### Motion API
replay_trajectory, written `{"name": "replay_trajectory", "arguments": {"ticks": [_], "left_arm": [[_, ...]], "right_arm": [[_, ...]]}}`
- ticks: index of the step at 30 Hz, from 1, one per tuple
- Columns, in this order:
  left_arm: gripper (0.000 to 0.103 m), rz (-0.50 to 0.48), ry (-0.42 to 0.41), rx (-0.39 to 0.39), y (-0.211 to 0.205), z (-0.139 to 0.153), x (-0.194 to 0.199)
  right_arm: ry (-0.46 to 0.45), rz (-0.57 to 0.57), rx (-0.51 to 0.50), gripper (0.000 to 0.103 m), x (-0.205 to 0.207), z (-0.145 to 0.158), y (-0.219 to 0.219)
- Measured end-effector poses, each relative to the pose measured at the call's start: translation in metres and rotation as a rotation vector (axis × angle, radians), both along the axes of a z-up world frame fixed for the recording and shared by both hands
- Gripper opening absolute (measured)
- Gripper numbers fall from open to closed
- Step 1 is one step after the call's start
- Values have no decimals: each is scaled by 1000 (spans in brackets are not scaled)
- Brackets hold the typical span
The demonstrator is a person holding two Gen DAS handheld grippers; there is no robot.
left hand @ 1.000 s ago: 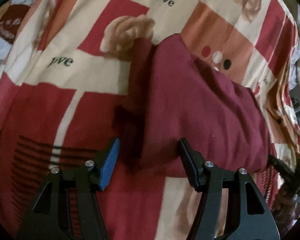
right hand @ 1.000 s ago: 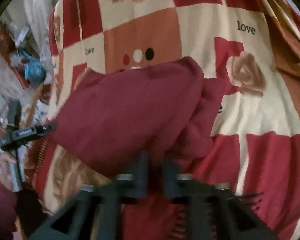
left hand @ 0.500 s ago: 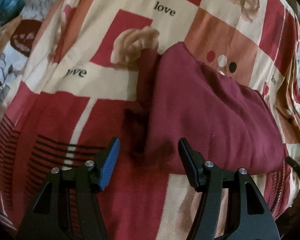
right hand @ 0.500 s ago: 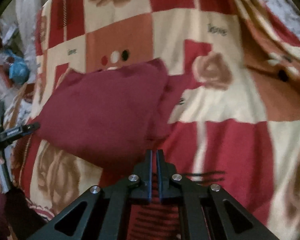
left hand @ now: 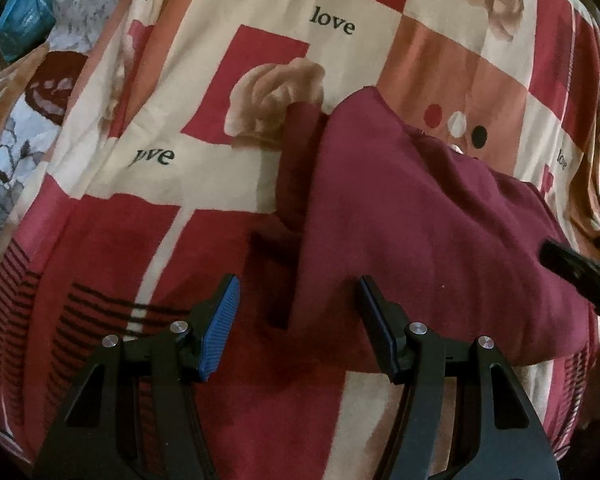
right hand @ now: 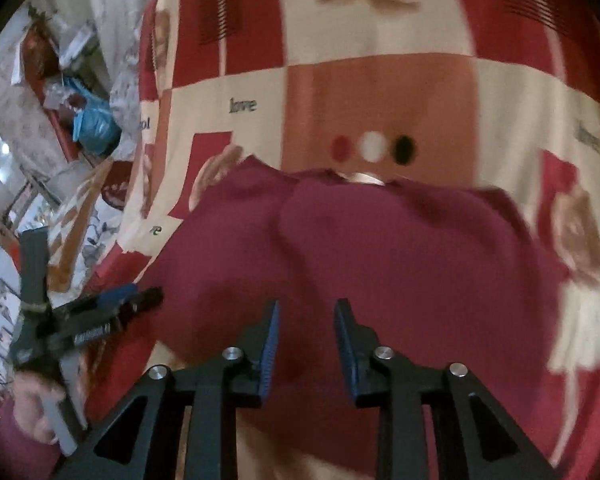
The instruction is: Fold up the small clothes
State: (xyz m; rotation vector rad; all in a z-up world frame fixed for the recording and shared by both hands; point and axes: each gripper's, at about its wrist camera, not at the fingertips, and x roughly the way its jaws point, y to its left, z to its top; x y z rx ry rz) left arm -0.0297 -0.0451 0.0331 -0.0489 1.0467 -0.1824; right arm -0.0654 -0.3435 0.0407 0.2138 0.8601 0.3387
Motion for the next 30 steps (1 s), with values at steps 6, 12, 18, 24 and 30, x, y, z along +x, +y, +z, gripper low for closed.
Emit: {"name": "replay_trajectory", "arguments": {"ticks": [6,12,18,24,30], "left_arm": [[60,-20,-5,17,-4,-3,3],[60,-32,0,22,-8,-6,7],[61,-38,7,16,-9,-7,10],[60,-35,21,-1,-8,-7,11],[60,-14,63,-86,4,-8,14]], "right_arm": [[32,144,-63,26,37,-15,59],[66,134,-165,27,91,-37,74],[136,48,-171,27,134,-35,61],[75,84,-139,38,118,-27,69],[155,86,-173,43,142,-34,80]]}}
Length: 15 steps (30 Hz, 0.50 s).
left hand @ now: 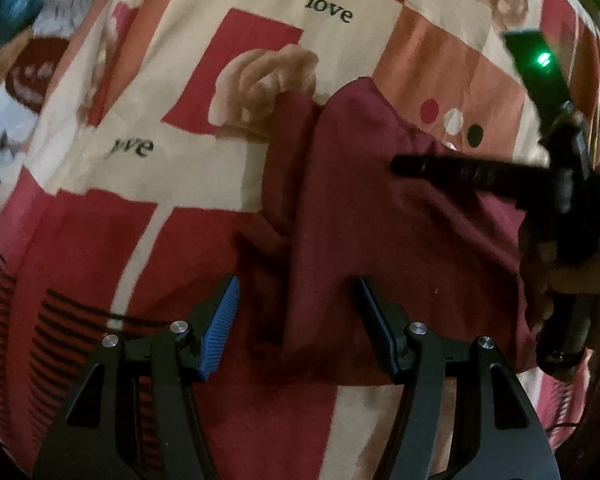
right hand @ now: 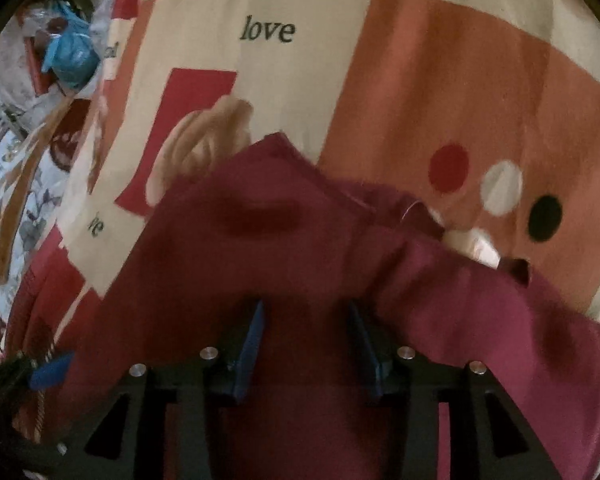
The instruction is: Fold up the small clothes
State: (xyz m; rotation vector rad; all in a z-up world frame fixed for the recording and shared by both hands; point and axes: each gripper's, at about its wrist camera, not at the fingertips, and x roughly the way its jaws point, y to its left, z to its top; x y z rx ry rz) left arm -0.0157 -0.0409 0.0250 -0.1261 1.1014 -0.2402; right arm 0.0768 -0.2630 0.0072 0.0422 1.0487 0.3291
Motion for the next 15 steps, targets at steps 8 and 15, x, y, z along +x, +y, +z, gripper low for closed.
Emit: {"name": "replay_trajectory", "arguments": {"ticks": [8,15], "left_arm": [[61,29,21,-90,6,1,0],[61,60,53,-134,11,-3,4]], "right_arm": [[-3,64,151,75,7,27,49],[63,105,-21,77,31,-6,108]]}}
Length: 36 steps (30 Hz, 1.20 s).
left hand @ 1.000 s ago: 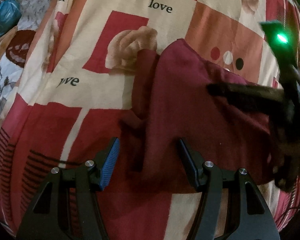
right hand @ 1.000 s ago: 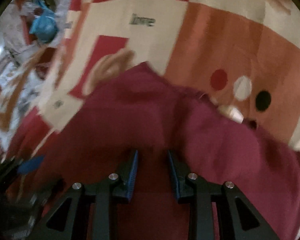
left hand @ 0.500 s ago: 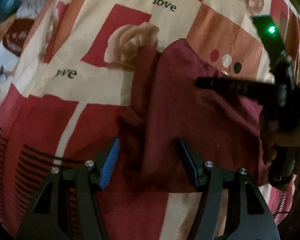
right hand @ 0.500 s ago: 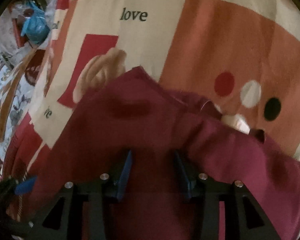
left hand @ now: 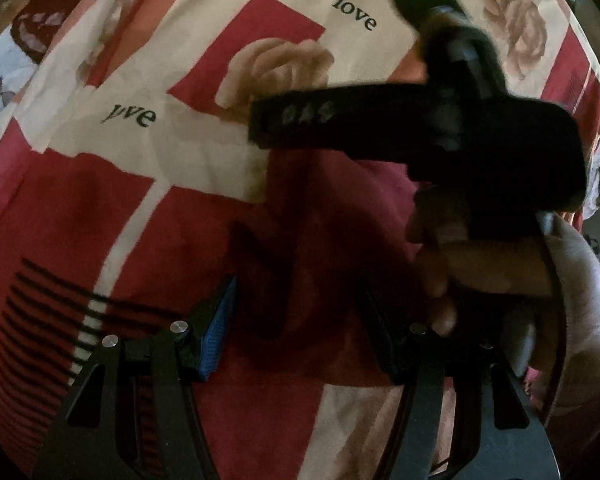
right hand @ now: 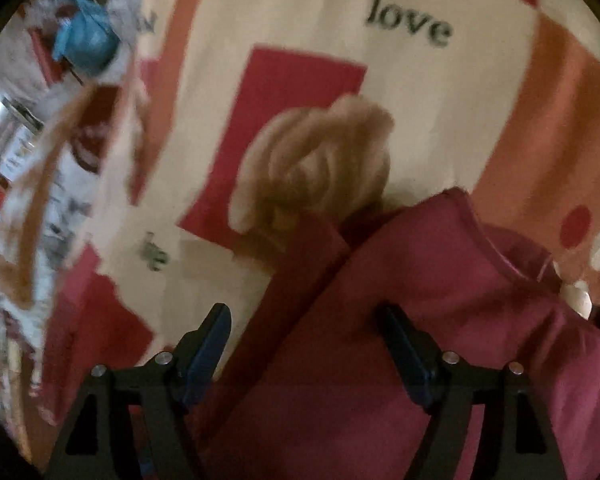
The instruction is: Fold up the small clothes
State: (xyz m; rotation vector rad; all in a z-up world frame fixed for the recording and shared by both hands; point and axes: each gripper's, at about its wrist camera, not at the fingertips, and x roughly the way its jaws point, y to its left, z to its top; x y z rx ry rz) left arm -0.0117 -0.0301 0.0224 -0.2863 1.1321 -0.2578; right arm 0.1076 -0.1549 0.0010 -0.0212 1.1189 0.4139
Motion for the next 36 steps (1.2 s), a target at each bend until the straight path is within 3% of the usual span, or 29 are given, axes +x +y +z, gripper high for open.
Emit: {"name": "replay_trajectory", "arguments": {"ticks": [1,3,5,9,15,16,17,19,23,25,27,29,32,36], "left_arm": [[62,0,-2,4,-1,0,1],[63,3,-3,-1,-3,1,2],[64,5,-7,-7,-4,2,3],[65,13,-30,-35,-5,5,6],[64,-13,-65,-85,-8,7,10],[63,-21,-70,-102,-8,6,14],[54,-29,-74,-120,-7,7,15],[41,-38,-78,-146,-7,8,18],[29,-39,-110,-179,-3,16,17],[29,-59,-151,-205,-4,25,14],[29,-80,-180,-206,-7,32,9],[29,-98,-190,-194,-10,34,7],[29,-111,-193,-185,-14,34,5],[29,-110,-187,-182,-14,34,6]], "right_arm": [[-12,9,-23,76,1,-1,1],[-31,-21,-4,45,-1,4,-10],[-19,-20,77,26,-5,10,-25],[-41,-39,197,22,-21,27,-59],[-53,-49,240,20,-34,36,-80],[-55,-57,236,18,-32,37,-79],[-58,-65,229,17,-30,38,-79],[-51,-79,238,17,-29,38,-89],[-14,-79,282,17,-29,39,-95],[6,-47,268,25,-30,41,-86],[-22,-24,231,54,-31,46,-74],[-43,-7,215,67,-28,52,-61],[7,-8,190,75,-13,49,-44],[86,-20,124,74,7,25,-25]]}}
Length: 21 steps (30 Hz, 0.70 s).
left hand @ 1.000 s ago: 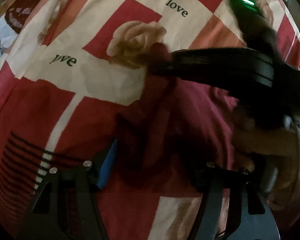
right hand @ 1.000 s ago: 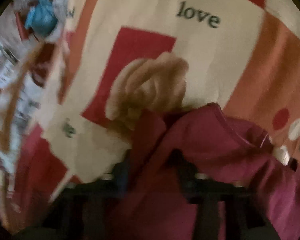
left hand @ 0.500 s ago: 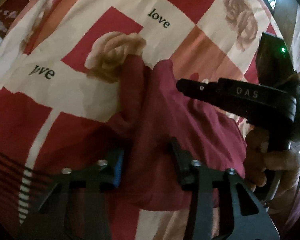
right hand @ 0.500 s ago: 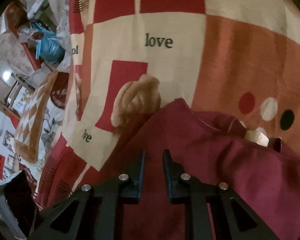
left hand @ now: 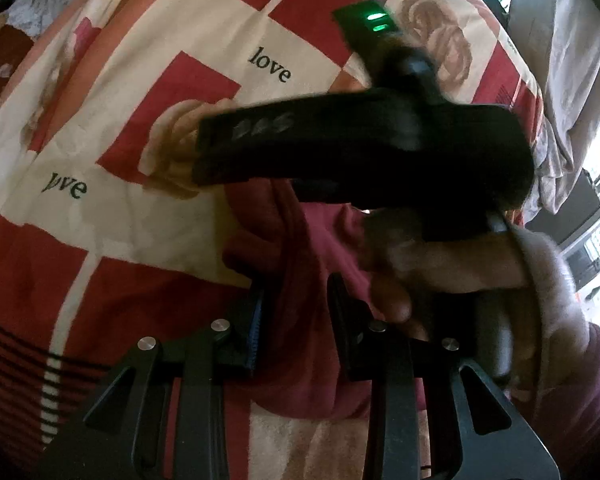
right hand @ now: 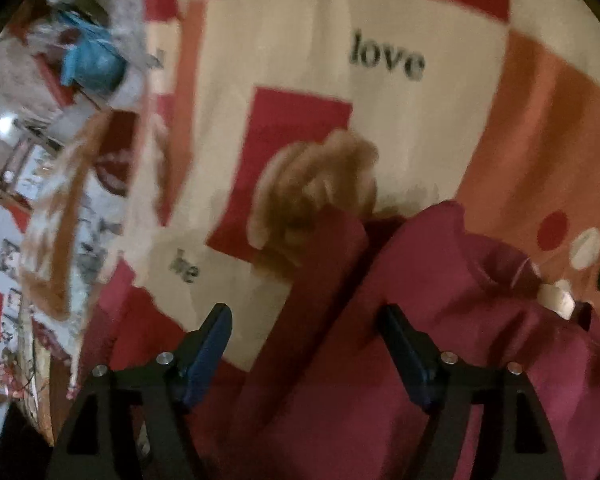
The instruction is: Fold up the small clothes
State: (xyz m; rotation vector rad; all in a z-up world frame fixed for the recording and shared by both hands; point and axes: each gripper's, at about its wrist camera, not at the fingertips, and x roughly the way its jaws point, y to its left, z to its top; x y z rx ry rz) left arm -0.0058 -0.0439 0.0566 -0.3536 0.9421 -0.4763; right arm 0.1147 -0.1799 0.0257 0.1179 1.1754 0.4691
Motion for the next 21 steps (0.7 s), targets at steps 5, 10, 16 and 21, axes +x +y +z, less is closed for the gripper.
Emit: {"name": "replay_trajectory", "arguments": {"ticks": [5,10,16,21], "left_arm": [[35,14,-3,38,1,3,-4],[78,38,-45,29,9,11,-15],[78,57,5,104,2,-4,-3],[78,35,-33,144,-14,-6,-2]], "right_arm": [[-92,-1,-56,27,-10,0,-9],[-165,-52,-9,24,-23,18,-44],[-165,-70,25,24,-28,20,-60],[-158,-65,35,24,-29,19,-61]]}}
